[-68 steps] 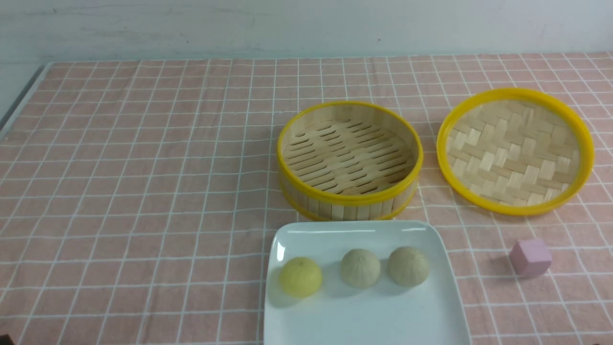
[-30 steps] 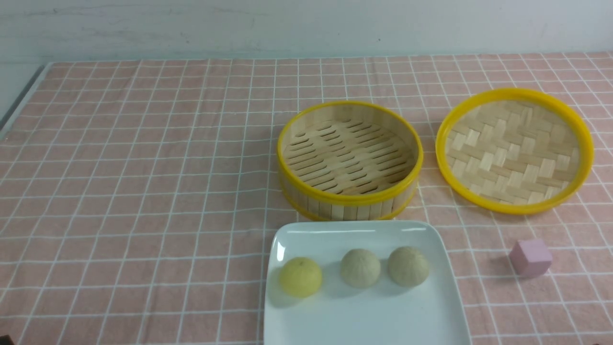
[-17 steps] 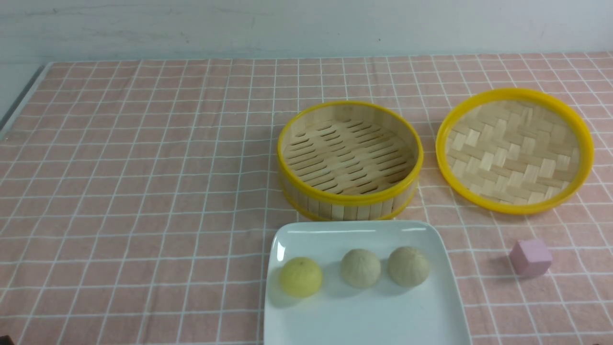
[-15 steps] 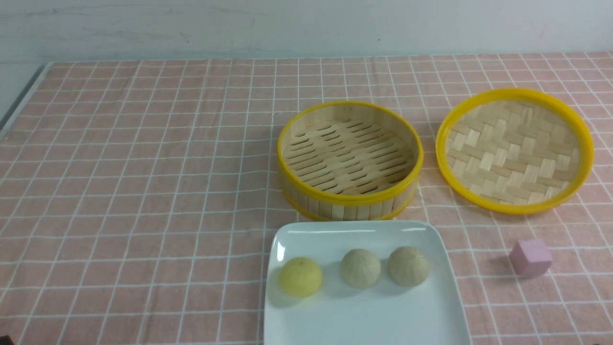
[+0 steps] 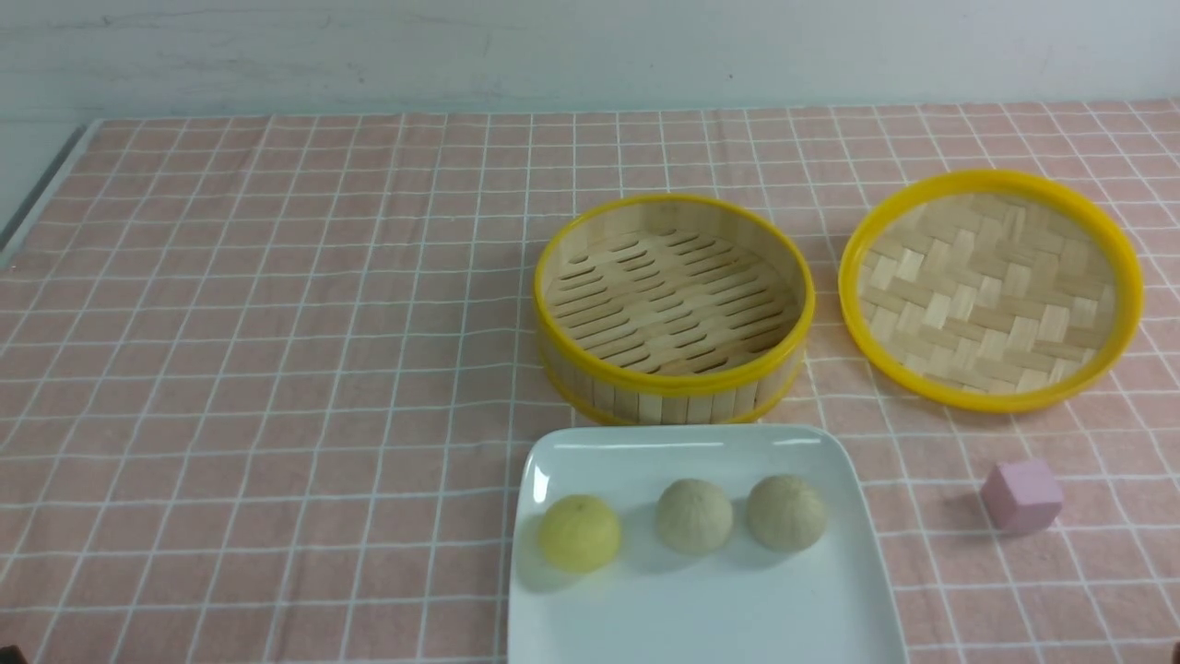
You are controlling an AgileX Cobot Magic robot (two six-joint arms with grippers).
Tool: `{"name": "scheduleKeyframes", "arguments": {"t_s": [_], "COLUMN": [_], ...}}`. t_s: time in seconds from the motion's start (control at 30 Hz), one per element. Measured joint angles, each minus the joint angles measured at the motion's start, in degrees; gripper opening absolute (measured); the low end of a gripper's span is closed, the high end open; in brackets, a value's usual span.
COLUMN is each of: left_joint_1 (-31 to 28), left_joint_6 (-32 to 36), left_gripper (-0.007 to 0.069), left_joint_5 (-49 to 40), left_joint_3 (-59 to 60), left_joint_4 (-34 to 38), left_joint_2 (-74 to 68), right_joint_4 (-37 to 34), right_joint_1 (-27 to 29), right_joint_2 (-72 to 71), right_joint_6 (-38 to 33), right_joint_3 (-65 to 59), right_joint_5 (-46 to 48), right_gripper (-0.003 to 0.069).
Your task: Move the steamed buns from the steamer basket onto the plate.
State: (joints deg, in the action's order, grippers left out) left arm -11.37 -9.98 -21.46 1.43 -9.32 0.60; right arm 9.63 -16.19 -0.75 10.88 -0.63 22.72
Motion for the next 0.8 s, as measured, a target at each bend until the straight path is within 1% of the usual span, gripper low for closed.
{"name": "scheduleKeyframes", "arguments": {"t_s": [0.07,0.1,0.13,0.2,0.23,0.27,0.33,0.47,0.8], "left_joint_1": [0.0,0.0,0.0,0.0,0.0,0.0,0.0,0.0,0.0], "left_joint_6": [0.0,0.0,0.0,0.0,0.0,0.0,0.0,0.0,0.0], "left_gripper": [0.0543,0.0543,0.0543,0.0543,0.0543,0.0543,0.0543,0.0543,0.0543], "left_joint_5": [0.0,0.0,0.0,0.0,0.0,0.0,0.0,0.0,0.0], "left_joint_3": [0.0,0.0,0.0,0.0,0.0,0.0,0.0,0.0,0.0], "left_joint_4": [0.0,0.0,0.0,0.0,0.0,0.0,0.0,0.0,0.0], "left_joint_2": [0.0,0.0,0.0,0.0,0.0,0.0,0.0,0.0,0.0], "right_joint_4": [0.0,0.0,-0.2,-0.9,-0.9,-1.8,-3.2,-5.8,-6.6], "right_joint_1": [4.0,4.4,7.8,11.9,11.9,15.5,18.0,20.4,20.5], "right_joint_2": [0.0,0.0,0.0,0.0,0.0,0.0,0.0,0.0,0.0], "right_joint_6": [0.8,0.8,1.2,1.4,1.4,1.7,2.3,2.7,2.7], "right_joint_3": [0.0,0.0,0.0,0.0,0.0,0.0,0.0,0.0,0.0], "right_joint_5": [0.0,0.0,0.0,0.0,0.0,0.0,0.0,0.0,0.0], "right_gripper": [0.0422,0.0422,0.0422,0.0422,0.0422,0.0422,0.0422,0.0422,0.0422]}}
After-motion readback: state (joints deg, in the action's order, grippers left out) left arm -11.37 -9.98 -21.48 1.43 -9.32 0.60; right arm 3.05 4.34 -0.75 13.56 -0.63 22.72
